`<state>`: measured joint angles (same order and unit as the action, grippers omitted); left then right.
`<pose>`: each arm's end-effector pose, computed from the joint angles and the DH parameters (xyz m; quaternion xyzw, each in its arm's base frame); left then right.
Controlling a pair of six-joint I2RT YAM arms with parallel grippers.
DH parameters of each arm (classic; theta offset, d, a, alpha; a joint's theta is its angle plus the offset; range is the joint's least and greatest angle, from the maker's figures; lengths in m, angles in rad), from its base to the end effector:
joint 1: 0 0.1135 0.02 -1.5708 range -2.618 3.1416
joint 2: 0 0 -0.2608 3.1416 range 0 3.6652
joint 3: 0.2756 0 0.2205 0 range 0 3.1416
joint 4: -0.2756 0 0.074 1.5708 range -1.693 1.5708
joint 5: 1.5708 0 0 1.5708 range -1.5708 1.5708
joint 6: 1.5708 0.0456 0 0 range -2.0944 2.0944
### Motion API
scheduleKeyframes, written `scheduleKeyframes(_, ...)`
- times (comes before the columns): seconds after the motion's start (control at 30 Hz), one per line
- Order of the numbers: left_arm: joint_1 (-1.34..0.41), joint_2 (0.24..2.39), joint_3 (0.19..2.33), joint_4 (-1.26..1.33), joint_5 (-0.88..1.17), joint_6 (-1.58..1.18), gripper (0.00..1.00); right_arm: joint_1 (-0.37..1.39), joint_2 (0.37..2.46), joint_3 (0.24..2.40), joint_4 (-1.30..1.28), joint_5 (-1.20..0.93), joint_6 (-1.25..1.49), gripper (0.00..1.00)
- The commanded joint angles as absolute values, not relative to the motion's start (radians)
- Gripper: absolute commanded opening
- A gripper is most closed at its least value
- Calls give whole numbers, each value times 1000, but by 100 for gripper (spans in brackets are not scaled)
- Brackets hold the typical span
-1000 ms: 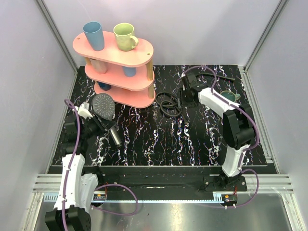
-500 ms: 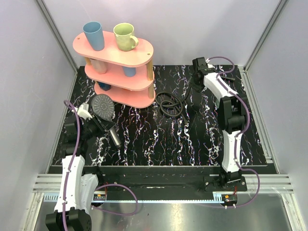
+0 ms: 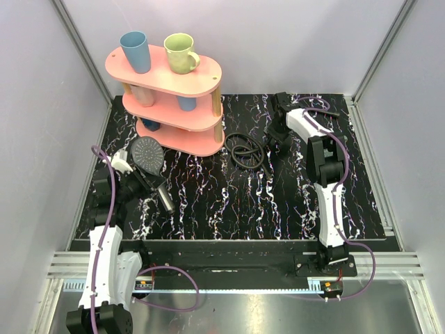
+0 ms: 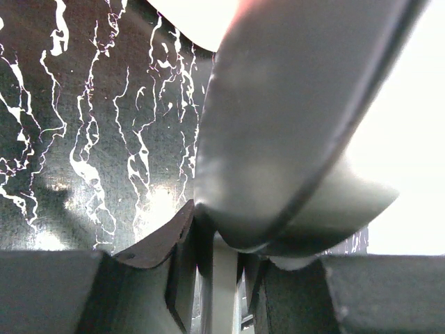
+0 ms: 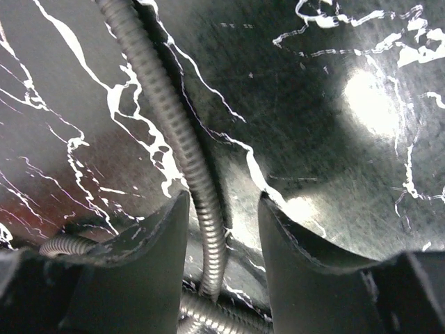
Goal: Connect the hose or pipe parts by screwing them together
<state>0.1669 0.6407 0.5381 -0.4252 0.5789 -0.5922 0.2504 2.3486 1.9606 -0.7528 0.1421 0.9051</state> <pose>0.1274 -0.0038 0.2509 -0.1758 0.8245 -0.3427 0.4145 0.4587 0.1106 0.1663 0.3277 0.9179 0.0581 0.2161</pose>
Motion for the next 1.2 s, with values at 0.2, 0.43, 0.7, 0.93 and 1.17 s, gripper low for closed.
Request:
scheduleKeyframes(0.2, 169, 606, 577, -351, 569, -591, 0, 272, 2356, 1934, -732, 103, 858, 34)
scheduleKeyframes(0.43, 170, 591, 574, -360, 560, -589, 0, 270, 2291, 1893, -625, 40, 602, 3)
scheduleKeyframes(0.7, 170, 595, 568, -354, 552, -592, 0, 270, 2059, 1802, -515, 66, 189, 0)
scheduleKeyframes(0.93, 169, 591, 572, -364, 548, -598, 0, 271, 1905, 1729, -419, 25, 32, 0)
scheduleKeyframes(1.17, 170, 598, 574, -364, 549, -598, 0, 297, 1681, 1477, -215, -93, -29, 0)
